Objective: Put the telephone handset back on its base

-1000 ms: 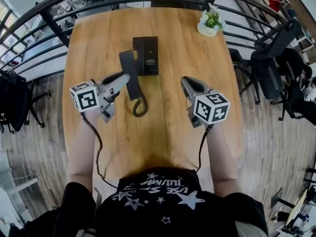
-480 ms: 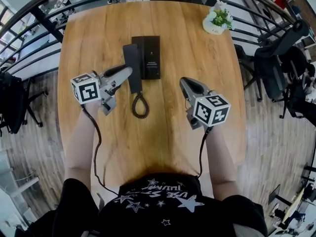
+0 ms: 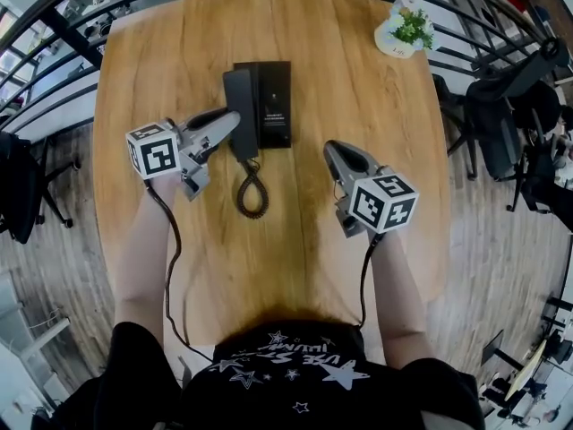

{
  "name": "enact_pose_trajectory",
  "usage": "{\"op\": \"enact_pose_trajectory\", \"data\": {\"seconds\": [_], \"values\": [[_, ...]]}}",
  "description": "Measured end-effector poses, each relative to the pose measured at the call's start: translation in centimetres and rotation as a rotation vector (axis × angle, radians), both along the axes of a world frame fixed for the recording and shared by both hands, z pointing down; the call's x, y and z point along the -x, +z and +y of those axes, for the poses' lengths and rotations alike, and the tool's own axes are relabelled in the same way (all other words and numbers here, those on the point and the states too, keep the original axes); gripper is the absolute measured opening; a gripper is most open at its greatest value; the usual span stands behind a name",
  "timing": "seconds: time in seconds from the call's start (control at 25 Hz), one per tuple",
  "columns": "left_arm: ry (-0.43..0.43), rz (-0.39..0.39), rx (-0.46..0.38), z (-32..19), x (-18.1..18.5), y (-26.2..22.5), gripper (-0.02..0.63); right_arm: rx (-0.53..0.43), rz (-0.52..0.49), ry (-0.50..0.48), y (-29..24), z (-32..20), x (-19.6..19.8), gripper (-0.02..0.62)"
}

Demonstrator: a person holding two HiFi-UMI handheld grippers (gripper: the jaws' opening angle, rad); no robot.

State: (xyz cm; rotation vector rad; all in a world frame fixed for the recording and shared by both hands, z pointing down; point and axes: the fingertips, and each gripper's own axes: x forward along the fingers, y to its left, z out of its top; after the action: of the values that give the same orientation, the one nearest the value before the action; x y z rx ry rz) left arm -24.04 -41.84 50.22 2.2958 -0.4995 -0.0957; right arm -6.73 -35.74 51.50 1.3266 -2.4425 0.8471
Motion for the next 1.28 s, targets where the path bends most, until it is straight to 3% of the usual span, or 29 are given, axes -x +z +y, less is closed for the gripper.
{"op": "enact_pose_trajectory", "data": {"seconds": [0.72, 1.28], "values": [[0.059, -0.004, 0.044, -2.4, -0.3, 3.1, 0.077, 0.041, -0.047, 0.033, 2.3, -0.8, -0.3, 0.002], [0.103, -0.116, 0.126, -3.9, -0.7, 5.3, 0.094, 0.051, -0.060, 0.034, 2.8, -1.3, -0.1, 0.002]]}}
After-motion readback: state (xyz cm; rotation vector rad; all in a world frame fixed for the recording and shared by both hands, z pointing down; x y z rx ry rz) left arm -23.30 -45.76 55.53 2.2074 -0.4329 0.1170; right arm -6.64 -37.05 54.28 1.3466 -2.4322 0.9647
